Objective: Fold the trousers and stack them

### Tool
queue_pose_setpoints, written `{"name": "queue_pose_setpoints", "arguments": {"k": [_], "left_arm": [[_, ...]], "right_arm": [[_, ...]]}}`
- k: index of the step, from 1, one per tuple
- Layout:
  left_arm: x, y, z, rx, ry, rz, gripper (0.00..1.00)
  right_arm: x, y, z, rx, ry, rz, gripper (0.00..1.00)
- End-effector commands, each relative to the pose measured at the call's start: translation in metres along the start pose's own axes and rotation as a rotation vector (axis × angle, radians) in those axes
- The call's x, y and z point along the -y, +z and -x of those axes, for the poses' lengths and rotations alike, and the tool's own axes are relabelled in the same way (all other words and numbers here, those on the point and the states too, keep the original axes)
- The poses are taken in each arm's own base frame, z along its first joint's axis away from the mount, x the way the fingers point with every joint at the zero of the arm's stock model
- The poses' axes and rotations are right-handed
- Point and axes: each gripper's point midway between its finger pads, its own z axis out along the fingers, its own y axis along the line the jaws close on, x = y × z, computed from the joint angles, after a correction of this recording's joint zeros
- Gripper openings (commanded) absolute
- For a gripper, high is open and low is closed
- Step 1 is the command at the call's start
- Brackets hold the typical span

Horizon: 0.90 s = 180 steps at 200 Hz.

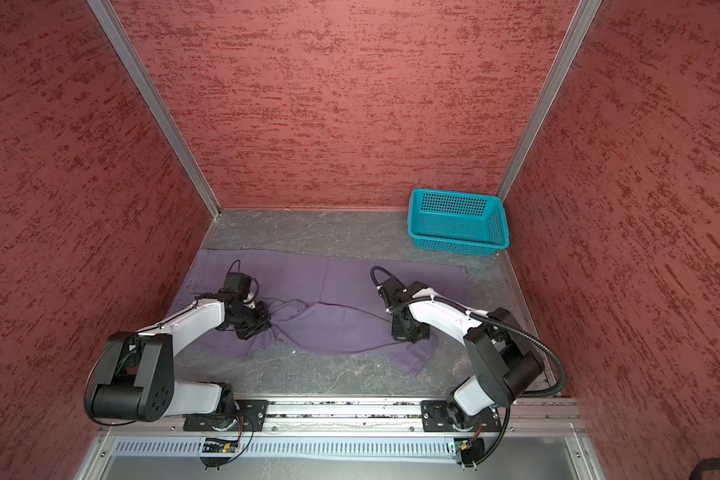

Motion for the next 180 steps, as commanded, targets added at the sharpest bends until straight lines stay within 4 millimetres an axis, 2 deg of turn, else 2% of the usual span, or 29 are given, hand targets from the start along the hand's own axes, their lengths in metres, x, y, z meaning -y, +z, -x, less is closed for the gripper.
{"name": "queue_pose_setpoints", "arguments": {"k": [1,8,9,10,11,12,15,21,33,41,48,54,62,86,96,107,122,142,180], "left_arm": [[0.020,-0.014,0.016,0.023,0.026,-0.040,0.00],[0.026,-0.022,0.020,0.040,0.034,-0.053,0.00],[0.027,-0.023,0.021,0.042,0.035,-0.055,0.00],[0.028,-0.025,0.022,0.046,0.036,-0.057,0.00],[0.029,-0.026,0.022,0.049,0.037,-0.059,0.00],[0.029,-0.027,0.023,0.051,0.037,-0.059,0.00],[0.031,-0.030,0.024,0.059,0.039,-0.064,0.00],[0.034,-0.037,0.026,0.077,0.043,-0.074,0.00],[0.037,-0.045,0.027,0.100,0.046,-0.086,0.00],[0.036,-0.047,0.025,0.104,0.044,-0.086,0.00],[0.033,-0.046,0.022,0.097,0.039,-0.084,0.00],[0.031,-0.043,0.018,0.090,0.034,-0.084,0.00],[0.027,-0.039,0.012,0.071,0.027,-0.085,0.00],[0.015,-0.026,-0.009,0.015,0.006,-0.084,0.00],[0.009,-0.022,-0.018,-0.009,0.003,-0.077,0.00],[0.003,-0.020,-0.027,-0.028,0.003,-0.065,0.00],[0.009,-0.019,-0.037,-0.044,0.025,-0.085,0.00],[0.012,-0.022,-0.042,-0.048,0.031,-0.077,0.00],[0.020,-0.035,-0.052,-0.058,0.015,-0.154,0.00]], "right_arm": [[0.042,-0.078,0.077,0.254,0.048,-0.097,0.00],[0.047,-0.114,0.097,0.350,0.080,-0.083,0.00],[0.050,-0.127,0.101,0.383,0.089,-0.074,0.00],[0.050,-0.127,0.101,0.383,0.089,-0.074,0.00],[0.052,-0.140,0.105,0.419,0.101,-0.064,0.00],[0.052,-0.140,0.105,0.419,0.101,-0.064,0.00],[0.056,-0.162,0.110,0.471,0.125,-0.046,0.00],[0.061,-0.188,0.113,0.527,0.155,-0.018,0.00],[0.071,-0.222,0.107,0.594,0.214,0.045,0.00],[0.076,-0.229,0.097,0.607,0.247,0.081,0.00],[0.079,-0.225,0.086,0.599,0.272,0.109,0.00],[0.080,-0.215,0.075,0.575,0.289,0.124,0.00],[0.080,-0.193,0.060,0.528,0.311,0.145,0.00],[0.078,-0.112,0.010,0.364,0.381,0.167,0.00],[0.083,-0.090,-0.007,0.328,0.421,0.163,0.00],[0.093,-0.074,-0.020,0.313,0.465,0.152,0.00],[0.110,-0.067,-0.031,0.311,0.527,0.126,0.00],[0.128,-0.071,-0.036,0.340,0.578,0.104,0.00],[0.142,-0.091,-0.028,0.406,0.605,0.079,0.00]]}}
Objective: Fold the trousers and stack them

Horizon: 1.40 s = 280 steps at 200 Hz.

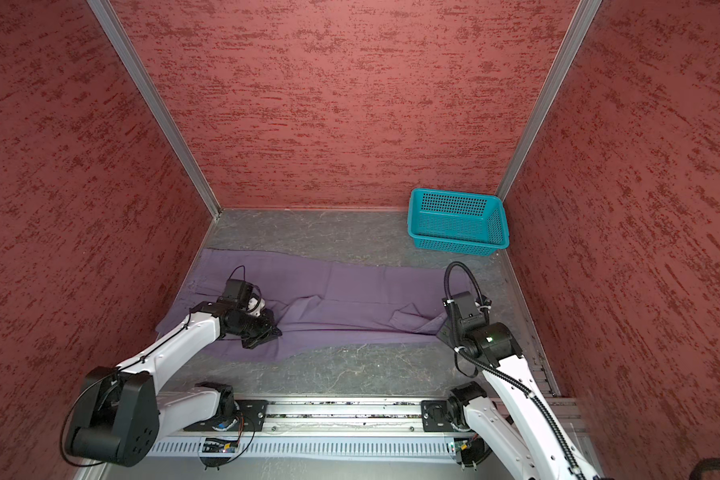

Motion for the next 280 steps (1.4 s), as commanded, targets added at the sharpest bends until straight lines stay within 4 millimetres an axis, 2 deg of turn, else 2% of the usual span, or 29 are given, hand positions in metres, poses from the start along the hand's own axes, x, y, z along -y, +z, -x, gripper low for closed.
{"name": "queue_pose_setpoints", "arguments": {"k": [1,17,39,48,60,73,103,118,135,150,160,169,193,237,280], "left_arm": [[-0.008,-0.008,0.002,0.044,-0.040,0.024,0.00],[0.002,-0.014,0.001,0.039,-0.041,-0.030,0.02],[0.017,-0.025,0.008,0.043,-0.024,-0.057,0.38],[0.024,-0.030,0.014,0.059,-0.013,-0.058,0.49],[0.031,-0.037,0.023,0.082,-0.001,-0.058,0.51],[0.040,-0.044,0.034,0.109,0.013,-0.059,0.52],[0.065,-0.048,0.059,0.147,0.059,-0.048,0.53],[0.080,-0.040,0.069,0.165,0.110,-0.004,0.53],[0.097,-0.026,0.081,0.182,0.163,0.055,0.55],[0.108,-0.009,0.091,0.188,0.183,0.080,0.55],[0.113,0.001,0.098,0.182,0.183,0.085,0.54],[0.114,0.013,0.104,0.167,0.179,0.101,0.51],[0.111,0.039,0.115,0.128,0.167,0.144,0.50],[0.110,0.070,0.128,0.102,0.151,0.160,0.55],[0.098,0.096,0.134,0.062,0.119,0.185,0.54]], "right_arm": [[0.023,-0.014,0.023,0.109,0.032,-0.116,0.00],[0.011,-0.017,0.030,0.123,0.025,-0.072,0.00],[0.001,-0.008,0.026,0.068,0.003,-0.067,0.00],[0.003,-0.005,0.022,0.050,0.017,-0.080,0.09],[0.001,-0.010,0.024,0.069,0.053,-0.042,0.27],[-0.004,-0.024,0.033,0.128,0.089,0.022,0.38],[-0.009,-0.067,0.072,0.261,0.066,0.008,0.40],[-0.020,-0.071,0.087,0.295,0.026,0.001,0.41],[-0.043,-0.048,0.090,0.258,-0.033,0.021,0.37],[-0.066,-0.014,0.082,0.197,-0.073,0.071,0.24],[-0.074,0.008,0.078,0.163,-0.077,0.075,0.12],[-0.077,0.027,0.074,0.134,-0.082,0.068,0.06],[-0.077,0.065,0.072,0.080,-0.072,0.052,0.03],[-0.063,0.123,0.066,-0.027,-0.020,0.033,0.02],[-0.057,0.168,0.063,-0.101,-0.007,-0.002,0.01]]}}
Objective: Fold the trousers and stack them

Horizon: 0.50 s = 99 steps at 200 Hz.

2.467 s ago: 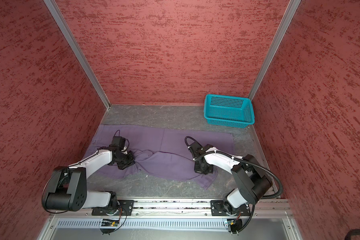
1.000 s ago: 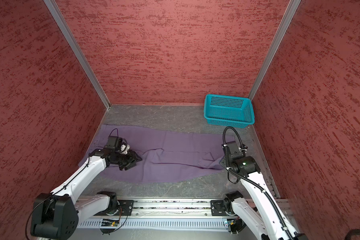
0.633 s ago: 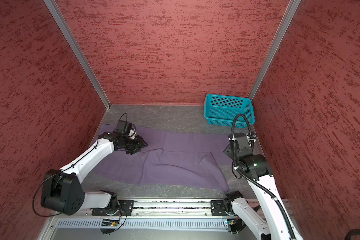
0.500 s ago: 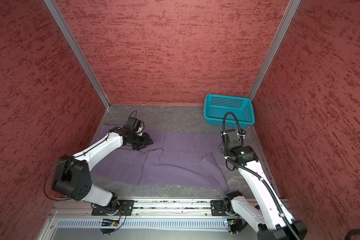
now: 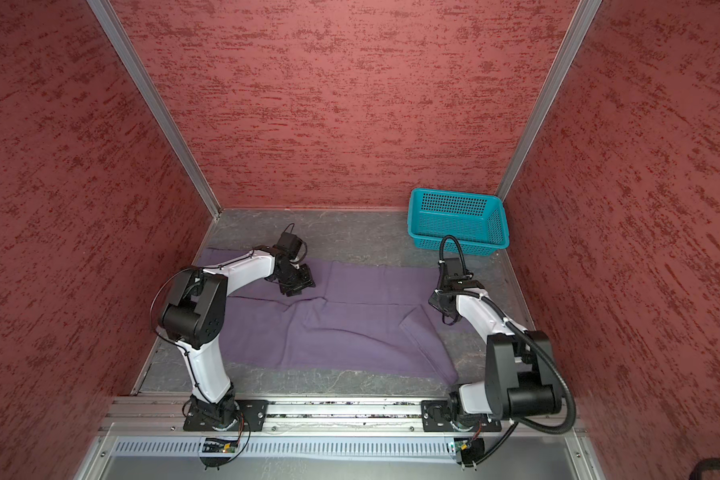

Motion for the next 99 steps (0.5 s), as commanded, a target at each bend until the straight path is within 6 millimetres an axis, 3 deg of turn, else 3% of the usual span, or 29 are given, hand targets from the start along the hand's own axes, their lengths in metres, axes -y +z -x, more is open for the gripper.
{"name": "queue_pose_setpoints", "arguments": {"k": [1,48,99], "left_arm": [[-0.001,0.014,0.006,-0.003,-0.012,0.002,0.55],[-0.006,0.032,0.015,-0.028,-0.034,0.015,0.57],[0.007,0.049,0.041,-0.046,-0.041,-0.016,0.58]], "right_arm": [[-0.013,0.017,0.010,-0.002,-0.001,0.056,0.00],[-0.018,0.050,0.023,-0.052,0.035,0.070,0.00],[-0.040,0.083,0.058,-0.071,0.052,0.100,0.00]]}}
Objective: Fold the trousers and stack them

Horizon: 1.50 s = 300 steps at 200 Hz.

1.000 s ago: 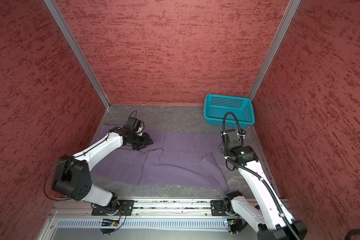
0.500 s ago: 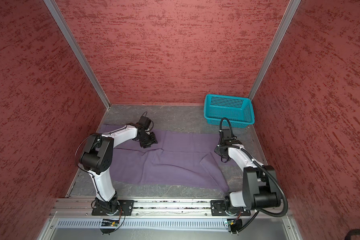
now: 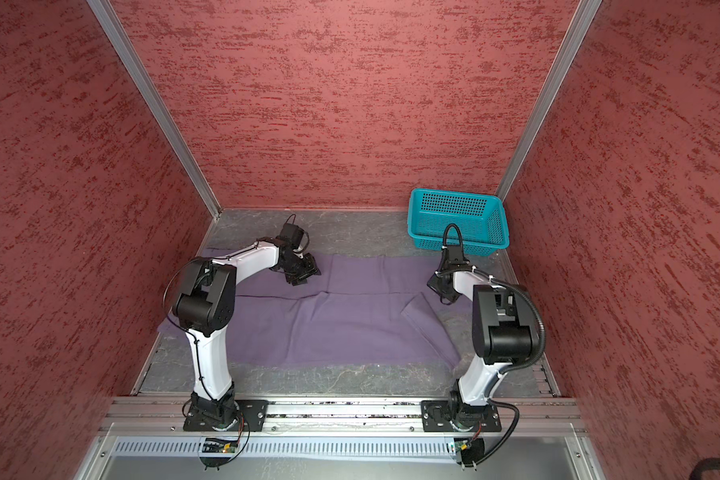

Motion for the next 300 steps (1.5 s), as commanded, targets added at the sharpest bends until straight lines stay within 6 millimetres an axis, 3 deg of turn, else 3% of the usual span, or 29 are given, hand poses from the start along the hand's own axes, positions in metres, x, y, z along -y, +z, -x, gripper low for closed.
{"name": "queue_pose_setpoints", "arguments": {"k": [1,40,69,107,143,163,182,216,260,300], "left_arm": [[-0.024,0.036,-0.002,-0.063,-0.024,0.066,0.58],[-0.006,0.039,0.029,-0.048,-0.018,0.016,0.58],[0.005,0.026,0.036,-0.029,-0.009,-0.016,0.59],[0.018,-0.020,0.033,0.041,0.006,-0.066,0.64],[0.014,-0.082,0.026,0.158,0.036,-0.056,0.68],[-0.004,-0.109,0.016,0.204,0.024,-0.033,0.71],[-0.034,-0.122,0.002,0.224,-0.033,-0.020,0.72],[-0.095,-0.131,-0.031,0.230,-0.135,0.011,0.73],[-0.156,-0.125,-0.072,0.203,-0.236,0.086,0.76],[-0.195,-0.124,-0.080,0.219,-0.337,0.122,0.78]], "right_arm": [[0.007,0.029,-0.005,-0.076,0.000,-0.018,0.00],[-0.015,0.034,0.034,-0.035,-0.032,0.002,0.00],[-0.030,0.013,0.046,0.008,-0.083,0.028,0.00],[-0.041,-0.036,0.028,0.075,-0.234,-0.041,0.07],[-0.034,-0.077,-0.007,0.117,-0.370,-0.148,0.28],[-0.024,-0.084,-0.036,0.090,-0.430,-0.195,0.41],[-0.011,-0.079,-0.065,0.035,-0.468,-0.226,0.51],[0.009,-0.065,-0.100,-0.050,-0.518,-0.254,0.54],[0.025,-0.052,-0.115,-0.098,-0.529,-0.283,0.56],[0.041,-0.042,-0.105,-0.066,-0.530,-0.400,0.53]]}}
